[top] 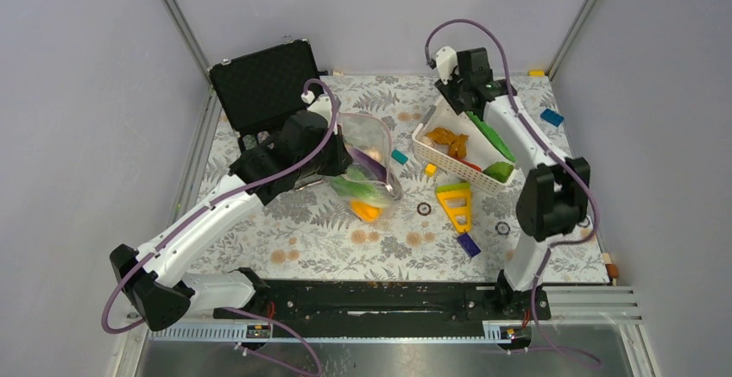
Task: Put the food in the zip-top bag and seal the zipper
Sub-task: Pick up the fake vegetable from the bin, then place the fake vegetable in the zipper food storage bag.
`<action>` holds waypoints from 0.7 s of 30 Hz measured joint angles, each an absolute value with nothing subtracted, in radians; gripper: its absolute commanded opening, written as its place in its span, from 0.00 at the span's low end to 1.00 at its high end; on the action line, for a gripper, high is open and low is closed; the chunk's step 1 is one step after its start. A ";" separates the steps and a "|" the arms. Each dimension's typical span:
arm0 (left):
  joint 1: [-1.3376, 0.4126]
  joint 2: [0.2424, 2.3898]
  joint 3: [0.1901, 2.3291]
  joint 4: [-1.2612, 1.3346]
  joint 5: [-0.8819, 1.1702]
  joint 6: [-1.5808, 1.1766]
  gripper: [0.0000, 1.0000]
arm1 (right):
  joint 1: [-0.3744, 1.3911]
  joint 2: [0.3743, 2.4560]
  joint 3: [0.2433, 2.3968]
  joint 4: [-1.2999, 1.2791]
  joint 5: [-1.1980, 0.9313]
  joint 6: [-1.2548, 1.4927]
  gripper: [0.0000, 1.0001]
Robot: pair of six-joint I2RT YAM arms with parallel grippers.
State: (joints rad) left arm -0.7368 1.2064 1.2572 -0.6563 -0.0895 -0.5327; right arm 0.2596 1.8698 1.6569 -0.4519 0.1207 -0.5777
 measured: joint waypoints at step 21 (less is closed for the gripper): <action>-0.737 1.206 1.262 -0.656 -0.044 -0.567 0.00 | 0.571 1.121 1.402 0.075 -0.383 -0.058 0.12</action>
